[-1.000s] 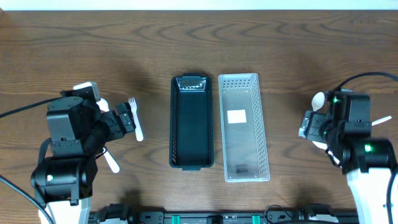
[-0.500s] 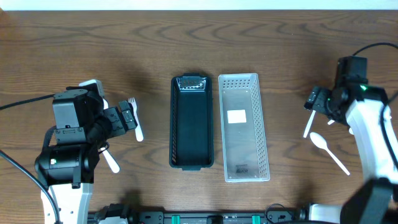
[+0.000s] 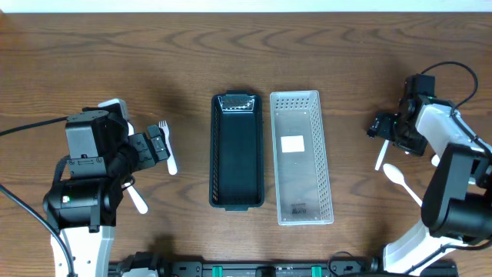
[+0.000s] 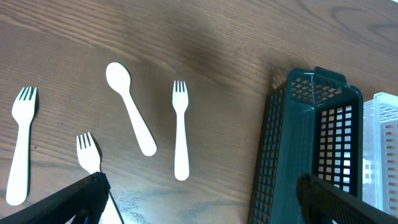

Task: Pack container
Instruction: 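Close the right gripper on the handle of a white spoon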

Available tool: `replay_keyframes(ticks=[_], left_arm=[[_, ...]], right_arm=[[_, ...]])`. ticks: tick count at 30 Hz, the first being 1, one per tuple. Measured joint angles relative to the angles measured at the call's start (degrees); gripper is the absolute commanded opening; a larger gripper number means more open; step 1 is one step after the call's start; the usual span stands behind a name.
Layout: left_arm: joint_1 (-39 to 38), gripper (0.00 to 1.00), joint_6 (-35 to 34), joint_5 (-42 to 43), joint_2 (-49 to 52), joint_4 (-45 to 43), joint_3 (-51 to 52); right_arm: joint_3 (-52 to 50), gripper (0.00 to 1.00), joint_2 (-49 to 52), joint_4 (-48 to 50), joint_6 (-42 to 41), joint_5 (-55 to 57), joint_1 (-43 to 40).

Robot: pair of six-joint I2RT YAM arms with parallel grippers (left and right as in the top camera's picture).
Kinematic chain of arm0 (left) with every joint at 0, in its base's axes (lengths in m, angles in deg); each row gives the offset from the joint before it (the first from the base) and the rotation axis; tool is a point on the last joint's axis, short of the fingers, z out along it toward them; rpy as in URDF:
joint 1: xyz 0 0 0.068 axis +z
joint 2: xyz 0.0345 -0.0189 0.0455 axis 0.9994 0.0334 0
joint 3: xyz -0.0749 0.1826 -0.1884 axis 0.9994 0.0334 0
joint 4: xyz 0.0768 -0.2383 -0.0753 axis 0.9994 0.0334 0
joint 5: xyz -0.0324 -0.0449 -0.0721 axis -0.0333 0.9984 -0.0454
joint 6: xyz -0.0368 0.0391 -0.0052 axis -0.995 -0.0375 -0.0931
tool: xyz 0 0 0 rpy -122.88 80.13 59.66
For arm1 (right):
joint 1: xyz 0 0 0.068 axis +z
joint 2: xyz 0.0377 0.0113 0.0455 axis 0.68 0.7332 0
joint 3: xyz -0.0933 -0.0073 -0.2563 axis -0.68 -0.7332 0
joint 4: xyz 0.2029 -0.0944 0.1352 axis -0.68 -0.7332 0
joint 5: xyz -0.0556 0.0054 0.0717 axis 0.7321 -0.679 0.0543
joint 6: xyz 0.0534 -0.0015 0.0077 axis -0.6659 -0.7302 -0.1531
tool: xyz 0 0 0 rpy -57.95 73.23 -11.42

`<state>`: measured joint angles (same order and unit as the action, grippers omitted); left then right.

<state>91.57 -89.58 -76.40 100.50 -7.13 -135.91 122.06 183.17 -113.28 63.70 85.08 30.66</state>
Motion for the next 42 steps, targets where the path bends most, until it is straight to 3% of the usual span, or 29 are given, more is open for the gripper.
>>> replay_keyframes(ticks=[7,13,16,22,26,42], left_arm=[[0.0,0.98,0.0,0.0,0.0,0.1,0.0],[0.0,0.98,0.0,0.0,0.0,0.2,0.0],[0.0,0.98,0.0,0.0,0.0,0.2,0.0],[0.0,0.98,0.0,0.0,0.0,0.7,0.0],[0.0,0.98,0.0,0.0,0.0,1.1,0.0],[0.0,0.98,0.0,0.0,0.0,1.2,0.0]], right_arm=[[0.2,0.9,1.4,2.4,2.3,-2.5,-1.9],[0.7,0.7,1.9,2.6,3.4,-2.3,-2.3],[0.9,0.55,2.0,2.7,3.7,-2.4,-2.3],[0.9,0.43,2.1,2.6,3.8,-2.4,-2.4],[0.9,0.25,2.1,2.5,3.8,-2.5,-2.4],[1.0,0.01,2.1,2.4,3.6,-3.2,-2.4]])
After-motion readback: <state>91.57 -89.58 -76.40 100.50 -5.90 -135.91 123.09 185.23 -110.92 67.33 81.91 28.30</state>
